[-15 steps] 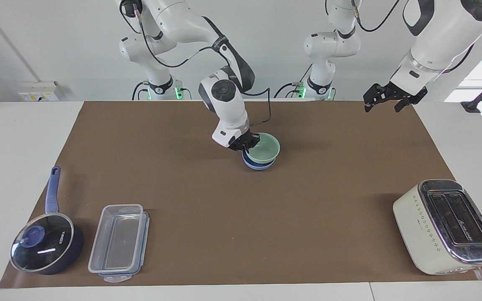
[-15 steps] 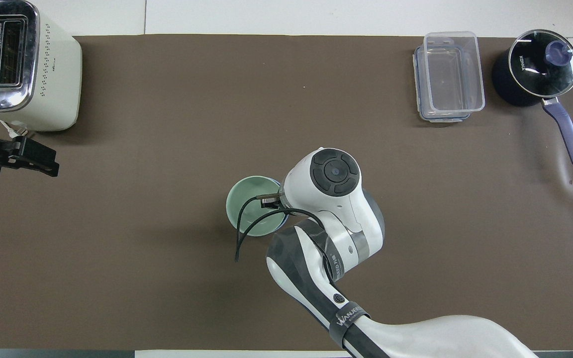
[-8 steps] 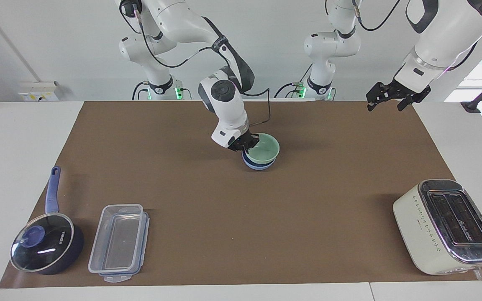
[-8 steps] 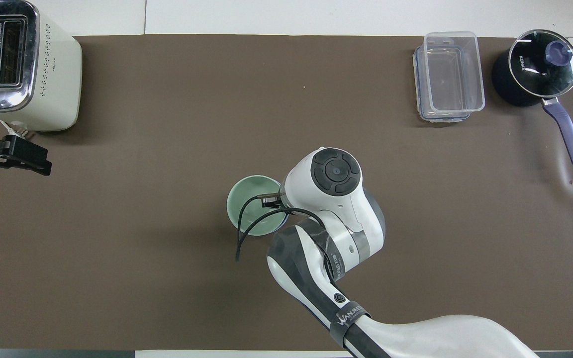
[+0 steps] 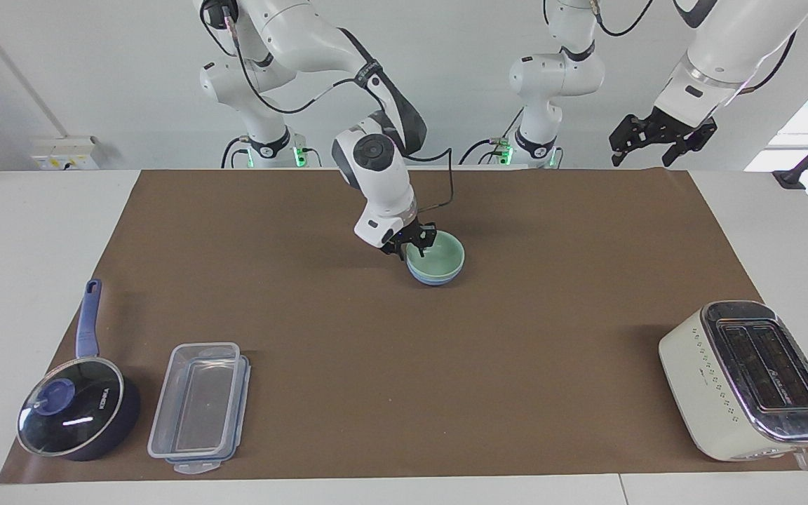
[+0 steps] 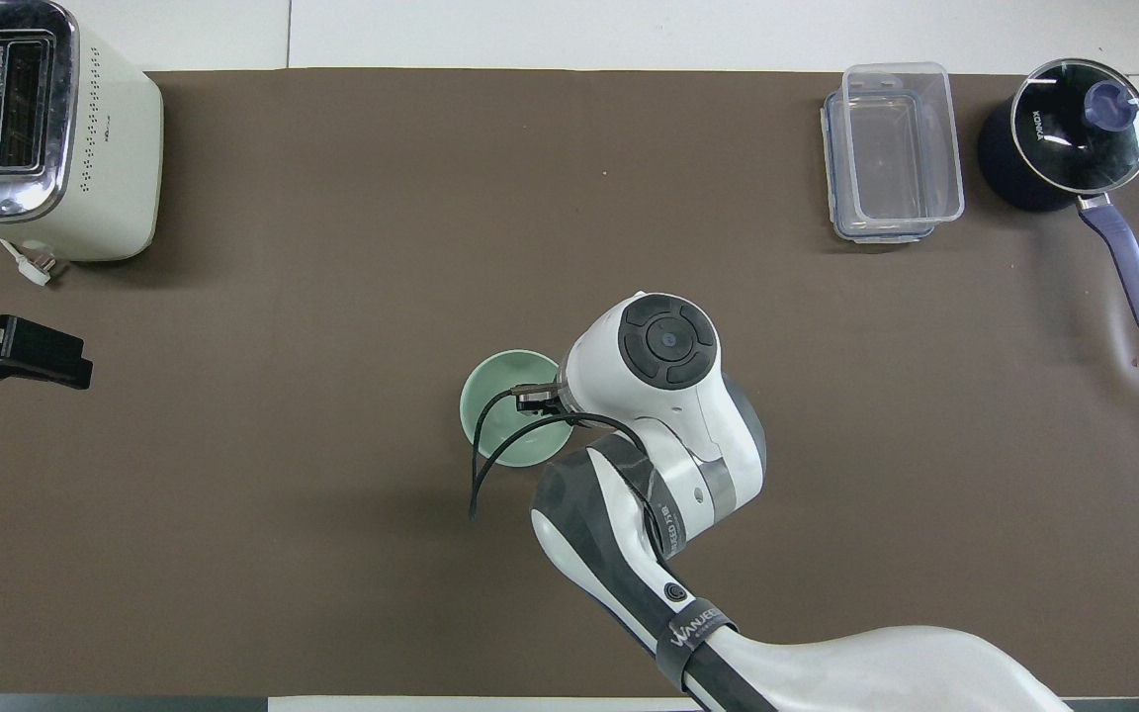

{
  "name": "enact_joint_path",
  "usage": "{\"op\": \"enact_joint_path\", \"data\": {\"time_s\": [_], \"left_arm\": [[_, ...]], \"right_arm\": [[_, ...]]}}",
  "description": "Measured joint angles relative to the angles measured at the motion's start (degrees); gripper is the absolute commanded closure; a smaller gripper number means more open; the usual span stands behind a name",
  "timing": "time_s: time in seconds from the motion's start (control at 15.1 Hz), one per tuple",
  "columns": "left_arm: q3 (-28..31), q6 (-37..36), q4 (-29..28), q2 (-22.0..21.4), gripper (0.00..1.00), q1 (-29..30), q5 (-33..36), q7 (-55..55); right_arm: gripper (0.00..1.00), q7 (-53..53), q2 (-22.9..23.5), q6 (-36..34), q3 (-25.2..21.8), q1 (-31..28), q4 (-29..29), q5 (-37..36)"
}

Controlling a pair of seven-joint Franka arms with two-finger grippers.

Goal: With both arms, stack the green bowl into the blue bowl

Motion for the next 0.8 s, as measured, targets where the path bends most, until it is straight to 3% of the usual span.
{"op": "enact_joint_path", "data": {"time_s": [0.27,0.46,0.6,0.73,0.8], "left_arm": [[0.1,0.6,-0.4,0.4,0.00,0.0,0.0,0.0],[0.1,2.4,0.0,1.4,0.00,0.0,0.0,0.0],[0.1,4.0,0.3,1.7,0.00,0.0,0.0,0.0],[0.1,4.1,0.6,1.7,0.00,0.0,0.0,0.0],[0.1,4.1,0.6,1.6,0.00,0.0,0.0,0.0]], "right_arm": [[0.45,0.0,0.0,-1.9,-0.5,-0.3,1.5,-0.1],[0.43,0.0,-0.9,-7.5,-0.9,-3.1,5.4,-2.3],[0.32,0.0,-2.3,-12.9,-1.0,-7.1,8.8,-5.1],[0.00,0.0,-3.9,-17.5,-1.0,-11.2,11.8,-6.5],[0.00,-0.6,-4.6,-19.7,-1.0,-13.1,13.3,-7.0]]}}
